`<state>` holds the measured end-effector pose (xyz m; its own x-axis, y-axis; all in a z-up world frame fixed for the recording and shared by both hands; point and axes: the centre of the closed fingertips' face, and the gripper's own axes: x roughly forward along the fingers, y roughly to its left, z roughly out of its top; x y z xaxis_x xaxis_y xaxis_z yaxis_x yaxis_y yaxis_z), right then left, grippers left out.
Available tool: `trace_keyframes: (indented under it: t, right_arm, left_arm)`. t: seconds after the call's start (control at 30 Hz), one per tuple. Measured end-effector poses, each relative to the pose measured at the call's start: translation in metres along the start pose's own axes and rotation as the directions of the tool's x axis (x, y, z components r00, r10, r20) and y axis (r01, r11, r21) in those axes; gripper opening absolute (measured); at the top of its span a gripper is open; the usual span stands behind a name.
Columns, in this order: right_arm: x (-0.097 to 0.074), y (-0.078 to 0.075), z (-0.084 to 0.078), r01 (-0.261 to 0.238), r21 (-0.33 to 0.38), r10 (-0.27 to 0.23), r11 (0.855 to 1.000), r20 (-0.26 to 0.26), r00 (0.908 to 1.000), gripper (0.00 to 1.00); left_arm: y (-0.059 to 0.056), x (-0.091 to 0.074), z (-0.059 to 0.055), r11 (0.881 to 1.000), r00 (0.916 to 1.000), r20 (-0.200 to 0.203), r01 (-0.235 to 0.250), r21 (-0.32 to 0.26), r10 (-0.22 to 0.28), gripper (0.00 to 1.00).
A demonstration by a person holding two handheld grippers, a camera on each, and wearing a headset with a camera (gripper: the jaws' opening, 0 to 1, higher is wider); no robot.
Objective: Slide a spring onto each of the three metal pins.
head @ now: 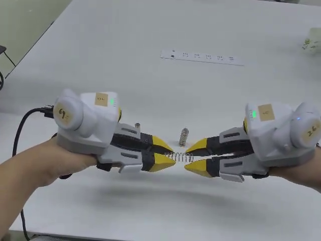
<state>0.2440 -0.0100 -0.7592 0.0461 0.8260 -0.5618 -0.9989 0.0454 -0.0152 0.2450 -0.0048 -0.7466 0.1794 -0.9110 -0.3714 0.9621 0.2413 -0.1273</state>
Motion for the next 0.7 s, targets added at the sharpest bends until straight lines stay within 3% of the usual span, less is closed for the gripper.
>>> trace_keyframes:
  t: [0.3,0.57,0.7]
  right_arm:
    - [-0.004,0.000,0.005,-0.005,-0.003,0.005,1.000,0.009,0.9999,0.08]
    - [-0.010,0.002,0.023,-0.014,-0.036,0.015,0.999,0.027,0.9995,0.08]
    - [-0.008,0.006,0.041,-0.028,-0.048,0.031,0.998,0.066,0.9973,0.08]
  left_arm:
    - [0.001,0.001,0.000,1.000,1.0000,0.002,0.000,-0.001,0.000,0.03]
    - [0.002,0.001,-0.003,1.000,1.0000,-0.003,-0.003,0.016,0.003,0.03]
    - [0.000,0.007,-0.004,0.999,0.9999,-0.010,-0.005,0.036,0.005,0.02]
